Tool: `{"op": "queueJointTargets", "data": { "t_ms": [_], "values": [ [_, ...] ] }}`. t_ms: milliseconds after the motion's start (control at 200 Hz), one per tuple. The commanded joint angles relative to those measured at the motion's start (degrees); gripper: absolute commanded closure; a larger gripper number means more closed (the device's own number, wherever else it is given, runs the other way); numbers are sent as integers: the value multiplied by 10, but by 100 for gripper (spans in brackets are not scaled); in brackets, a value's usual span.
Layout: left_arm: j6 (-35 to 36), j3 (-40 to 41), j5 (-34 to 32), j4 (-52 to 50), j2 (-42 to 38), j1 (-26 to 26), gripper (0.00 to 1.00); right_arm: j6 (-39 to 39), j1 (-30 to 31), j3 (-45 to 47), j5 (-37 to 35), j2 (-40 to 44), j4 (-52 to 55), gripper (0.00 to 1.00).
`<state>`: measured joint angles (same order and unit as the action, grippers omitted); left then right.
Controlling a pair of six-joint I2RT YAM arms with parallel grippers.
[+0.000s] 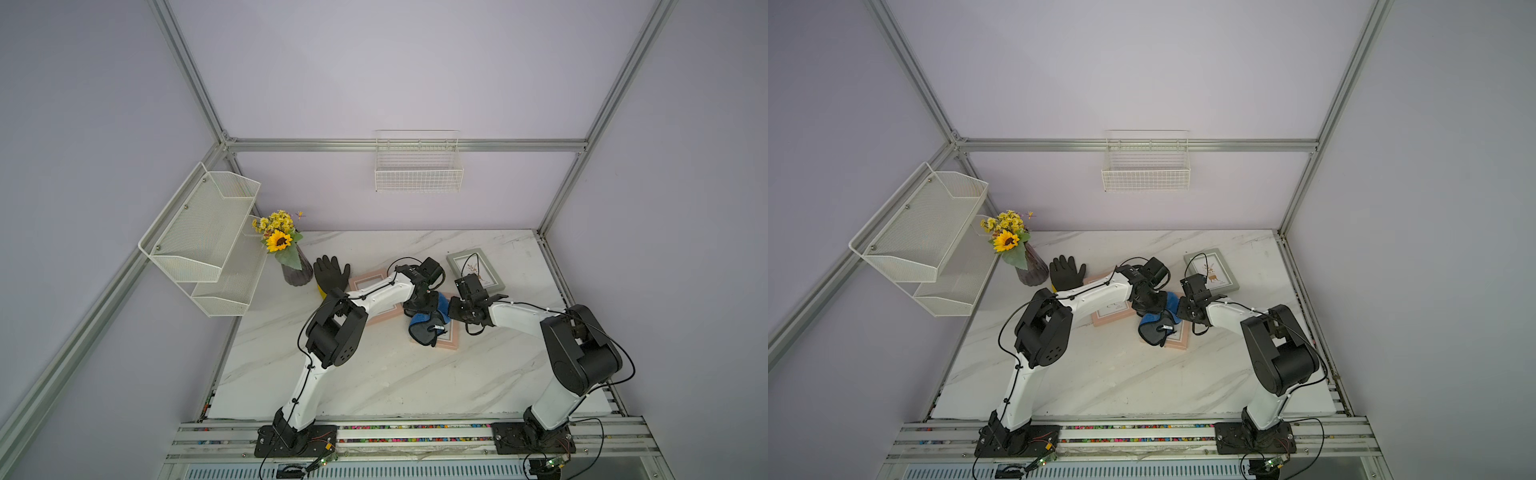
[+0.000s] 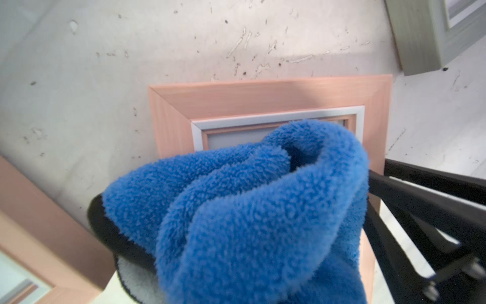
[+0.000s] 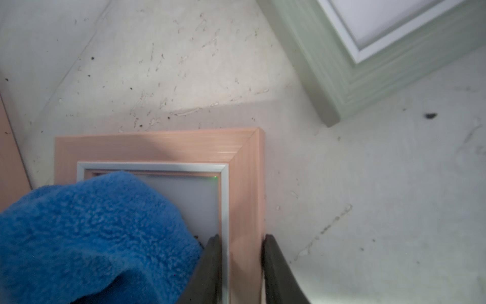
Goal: Wipe the picture frame with a cloth
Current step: Wipe the dirt from the picture frame.
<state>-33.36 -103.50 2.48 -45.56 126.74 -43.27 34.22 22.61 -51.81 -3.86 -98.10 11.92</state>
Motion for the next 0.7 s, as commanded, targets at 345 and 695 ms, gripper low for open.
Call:
{"op": "queueJointTargets", "data": {
  "t_ms": [345,695],
  "values": [
    [-51,153,24,10,-85,-53,99,-5,-1,8,-5,-5,40,72],
    [-10,16,16,-5,-16,9,98,-5,-1,9,0,-2,41,72]
  ]
}}
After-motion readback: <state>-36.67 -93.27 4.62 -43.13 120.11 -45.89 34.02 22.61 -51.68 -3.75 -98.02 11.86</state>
